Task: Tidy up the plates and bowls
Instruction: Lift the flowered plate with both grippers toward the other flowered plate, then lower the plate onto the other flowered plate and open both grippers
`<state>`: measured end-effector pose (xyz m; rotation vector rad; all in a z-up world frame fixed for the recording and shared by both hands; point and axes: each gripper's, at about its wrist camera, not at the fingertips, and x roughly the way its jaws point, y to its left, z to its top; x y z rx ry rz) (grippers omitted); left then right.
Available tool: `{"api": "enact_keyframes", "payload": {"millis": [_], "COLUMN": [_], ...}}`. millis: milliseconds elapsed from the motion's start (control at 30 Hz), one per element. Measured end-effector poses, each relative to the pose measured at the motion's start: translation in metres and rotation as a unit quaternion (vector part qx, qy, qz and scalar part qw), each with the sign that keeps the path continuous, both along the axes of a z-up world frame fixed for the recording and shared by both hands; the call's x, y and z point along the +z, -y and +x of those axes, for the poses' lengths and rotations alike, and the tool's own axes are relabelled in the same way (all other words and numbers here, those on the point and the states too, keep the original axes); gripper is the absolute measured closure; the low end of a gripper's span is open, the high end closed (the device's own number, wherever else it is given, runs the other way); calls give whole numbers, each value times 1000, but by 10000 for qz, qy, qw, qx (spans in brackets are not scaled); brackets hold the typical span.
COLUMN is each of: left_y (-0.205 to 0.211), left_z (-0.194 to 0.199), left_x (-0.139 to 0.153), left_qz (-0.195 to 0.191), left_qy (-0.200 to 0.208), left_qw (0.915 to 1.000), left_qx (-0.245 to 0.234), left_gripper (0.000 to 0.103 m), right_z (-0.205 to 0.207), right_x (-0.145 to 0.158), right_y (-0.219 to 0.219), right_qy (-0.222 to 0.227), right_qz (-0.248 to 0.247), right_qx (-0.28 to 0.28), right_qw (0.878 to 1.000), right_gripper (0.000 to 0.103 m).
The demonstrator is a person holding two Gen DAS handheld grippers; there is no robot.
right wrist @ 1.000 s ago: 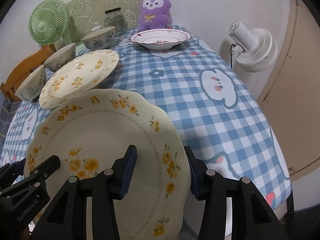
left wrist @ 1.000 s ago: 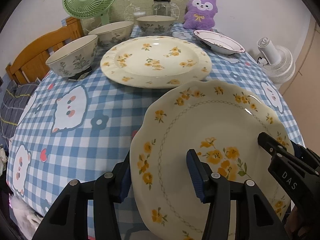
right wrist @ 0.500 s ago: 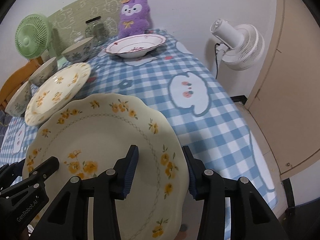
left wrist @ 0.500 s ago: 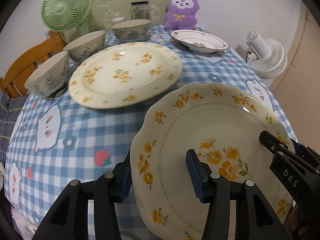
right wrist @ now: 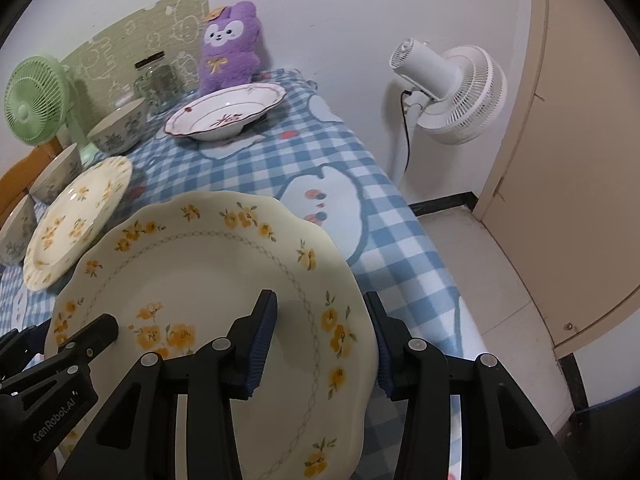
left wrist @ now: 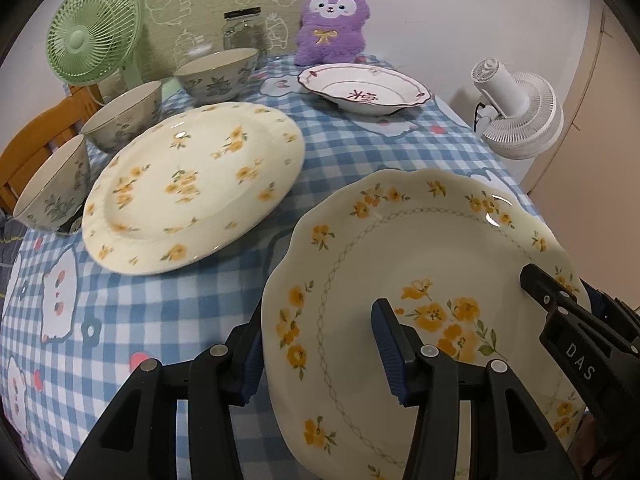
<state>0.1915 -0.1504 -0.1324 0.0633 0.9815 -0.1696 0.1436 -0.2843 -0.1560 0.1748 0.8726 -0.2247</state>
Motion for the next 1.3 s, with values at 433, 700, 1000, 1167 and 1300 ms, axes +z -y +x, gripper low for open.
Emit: {"api": "enact_keyframes", "payload": {"millis": [433,700,1000,1167,1300], "left_y": [11,7,-19,-35,-48], "left_z": [6,-3,-18,-26,-33], "left_x": [-5,0,25,40,49], "left_qz": [-67,83,-96,-146,-145], "left_qy": [18,22,302,486,601], "left_qw": [9998,9997,9995,9987,9981], "left_qx": [-160,-227,-61,31,75], "left_gripper": [52,17,7,5,3], "right_z": [1,-8,-20,-29,-34], "right_x": [-4,14,42,58,67], "right_y": [15,1,-28,-51,-67], "right_qy": [15,338,597,783,876], "right_qz": [112,-199,-248,-257,-246], "right_qx": [-219,-251,-42,140,225], "right_qw": [9997,9989,9979,9965,9956], "right_gripper": [56,21,18,18,13]}}
